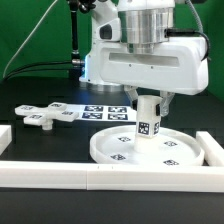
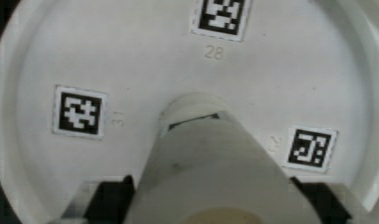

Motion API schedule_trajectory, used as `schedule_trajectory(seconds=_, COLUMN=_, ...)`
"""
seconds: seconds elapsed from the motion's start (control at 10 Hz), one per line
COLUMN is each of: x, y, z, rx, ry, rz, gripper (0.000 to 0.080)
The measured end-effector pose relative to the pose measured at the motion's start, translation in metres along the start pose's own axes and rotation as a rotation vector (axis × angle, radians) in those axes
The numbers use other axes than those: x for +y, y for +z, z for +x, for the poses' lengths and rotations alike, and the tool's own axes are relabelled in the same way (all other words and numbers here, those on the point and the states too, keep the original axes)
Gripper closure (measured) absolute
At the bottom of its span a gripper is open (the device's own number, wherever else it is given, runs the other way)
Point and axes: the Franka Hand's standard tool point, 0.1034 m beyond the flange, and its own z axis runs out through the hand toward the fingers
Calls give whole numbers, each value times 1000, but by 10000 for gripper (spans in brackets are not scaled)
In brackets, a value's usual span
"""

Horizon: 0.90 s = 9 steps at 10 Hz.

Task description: Assemble round table

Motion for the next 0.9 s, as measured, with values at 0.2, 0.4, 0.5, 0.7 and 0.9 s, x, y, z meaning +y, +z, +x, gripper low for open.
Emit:
schedule_trajectory(seconds=0.2, x=0, y=0, z=1, rx=-24, ry=180, rz=25, gripper=390)
schedule_trajectory(seconds=0.4, x=1, y=1, z=2, rx=-53, ry=360, rz=48, gripper=390)
schedule_trajectory(seconds=0.5, x=1, y=1, z=2, rx=-61, ry=448, rz=52, gripper=390)
schedule_trajectory(seconds=0.7, x=1, y=1, z=2, rx=-80, ry=559, rz=57, gripper=390)
schedule_trajectory(seconds=0.9, x=1, y=2, z=2, rx=-77, ry=491, rz=57, gripper=316)
